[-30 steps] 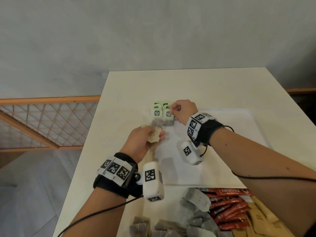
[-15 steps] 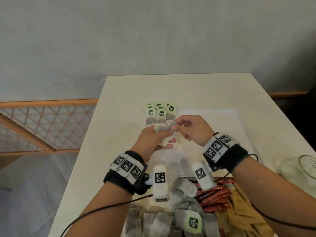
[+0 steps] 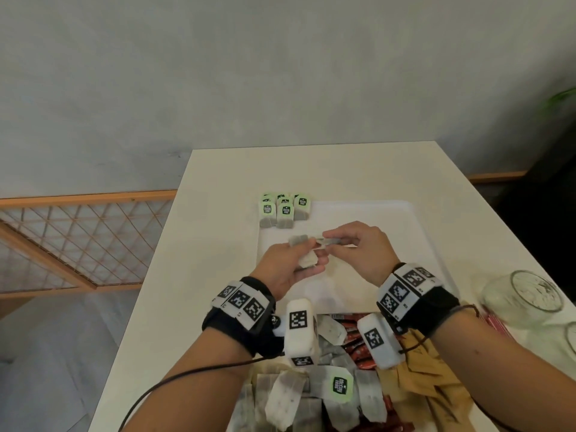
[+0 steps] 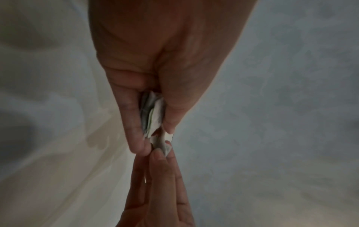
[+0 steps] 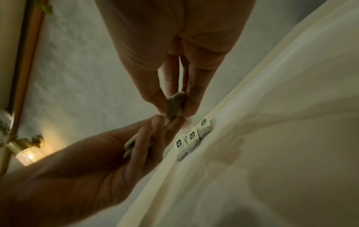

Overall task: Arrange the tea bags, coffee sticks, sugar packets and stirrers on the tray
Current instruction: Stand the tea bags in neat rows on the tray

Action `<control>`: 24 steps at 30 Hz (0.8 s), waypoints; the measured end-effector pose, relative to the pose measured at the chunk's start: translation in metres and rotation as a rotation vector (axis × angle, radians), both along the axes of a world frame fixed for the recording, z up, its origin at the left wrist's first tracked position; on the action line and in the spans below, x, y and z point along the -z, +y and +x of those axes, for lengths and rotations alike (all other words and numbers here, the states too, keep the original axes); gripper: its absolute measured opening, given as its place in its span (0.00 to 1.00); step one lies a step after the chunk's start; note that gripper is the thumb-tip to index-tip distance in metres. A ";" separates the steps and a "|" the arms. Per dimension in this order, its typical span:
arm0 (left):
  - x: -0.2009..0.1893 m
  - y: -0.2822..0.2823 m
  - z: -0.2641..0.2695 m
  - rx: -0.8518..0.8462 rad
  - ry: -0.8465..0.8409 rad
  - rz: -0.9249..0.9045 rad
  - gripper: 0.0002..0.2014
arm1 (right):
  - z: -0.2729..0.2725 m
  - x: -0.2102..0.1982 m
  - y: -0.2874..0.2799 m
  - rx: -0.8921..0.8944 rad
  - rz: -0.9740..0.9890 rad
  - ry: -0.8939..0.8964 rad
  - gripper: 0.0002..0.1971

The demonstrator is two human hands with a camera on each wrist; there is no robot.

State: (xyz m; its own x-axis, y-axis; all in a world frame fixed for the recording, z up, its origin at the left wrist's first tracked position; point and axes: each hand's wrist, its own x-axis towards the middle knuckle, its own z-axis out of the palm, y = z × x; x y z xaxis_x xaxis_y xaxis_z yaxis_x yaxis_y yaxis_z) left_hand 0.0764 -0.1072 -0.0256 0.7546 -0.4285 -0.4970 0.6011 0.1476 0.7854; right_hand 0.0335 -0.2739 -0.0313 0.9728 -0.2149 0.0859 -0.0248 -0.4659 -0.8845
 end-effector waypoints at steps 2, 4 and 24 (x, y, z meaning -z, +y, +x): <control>0.000 -0.003 0.003 -0.045 -0.028 0.026 0.08 | -0.005 0.001 0.005 -0.028 0.020 -0.012 0.09; 0.001 -0.005 0.006 -0.053 -0.083 0.110 0.07 | -0.008 0.004 0.007 -0.058 0.026 -0.009 0.07; 0.019 0.031 0.056 -0.038 0.022 0.156 0.09 | 0.096 0.031 -0.005 0.074 0.061 0.346 0.01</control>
State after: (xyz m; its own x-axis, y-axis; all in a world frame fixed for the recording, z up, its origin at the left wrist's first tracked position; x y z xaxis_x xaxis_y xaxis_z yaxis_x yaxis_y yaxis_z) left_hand 0.1321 -0.0758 -0.0443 0.7568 -0.3157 -0.5723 0.6151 0.0479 0.7870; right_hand 0.1297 -0.2788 -0.0622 0.9236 -0.2807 -0.2609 -0.3595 -0.3984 -0.8438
